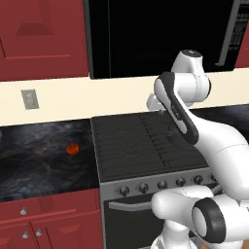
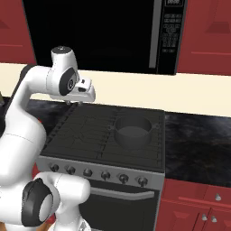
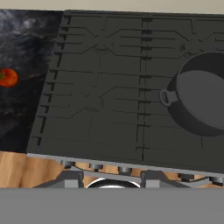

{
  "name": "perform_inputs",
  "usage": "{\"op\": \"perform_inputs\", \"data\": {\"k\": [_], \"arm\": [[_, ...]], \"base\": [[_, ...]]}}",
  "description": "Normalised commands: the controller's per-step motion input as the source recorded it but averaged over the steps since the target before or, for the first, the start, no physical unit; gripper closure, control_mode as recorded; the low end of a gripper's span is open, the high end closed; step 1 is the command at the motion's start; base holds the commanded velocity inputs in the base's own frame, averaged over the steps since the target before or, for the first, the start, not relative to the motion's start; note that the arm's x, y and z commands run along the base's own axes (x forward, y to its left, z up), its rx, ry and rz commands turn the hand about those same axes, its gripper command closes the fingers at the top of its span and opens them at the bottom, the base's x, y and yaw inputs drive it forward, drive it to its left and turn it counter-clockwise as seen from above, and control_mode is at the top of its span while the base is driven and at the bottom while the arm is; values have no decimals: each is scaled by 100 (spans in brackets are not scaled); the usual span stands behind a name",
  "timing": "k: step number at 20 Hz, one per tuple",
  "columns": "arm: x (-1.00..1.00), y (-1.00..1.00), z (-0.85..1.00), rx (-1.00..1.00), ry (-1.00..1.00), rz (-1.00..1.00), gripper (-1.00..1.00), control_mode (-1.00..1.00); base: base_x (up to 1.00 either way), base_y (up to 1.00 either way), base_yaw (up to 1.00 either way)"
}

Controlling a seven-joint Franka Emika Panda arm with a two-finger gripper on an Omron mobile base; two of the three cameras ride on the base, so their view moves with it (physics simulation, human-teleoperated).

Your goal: Turn on the burner for the pot on the stove. Wait thirty seconds for the pot to heat up. Then add the tomato to the pot.

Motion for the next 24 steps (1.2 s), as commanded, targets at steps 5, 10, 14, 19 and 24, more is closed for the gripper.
{"op": "perform_inputs", "data": {"k": [5,10,14,19,24], "arm": [[0,0,0,0,0,0,-100,-100],[-1,0,0,0,0,0,-100,-100],[-12,-31,-28,0,0,0,-100,-100],[-27,-63,-40,0,0,0,-100,-100],[-30,-73,-43,1,0,0,-100,-100]], "base": [[0,0,0],[0,0,0],[0,0,0],[0,0,0],[0,0,0]]}}
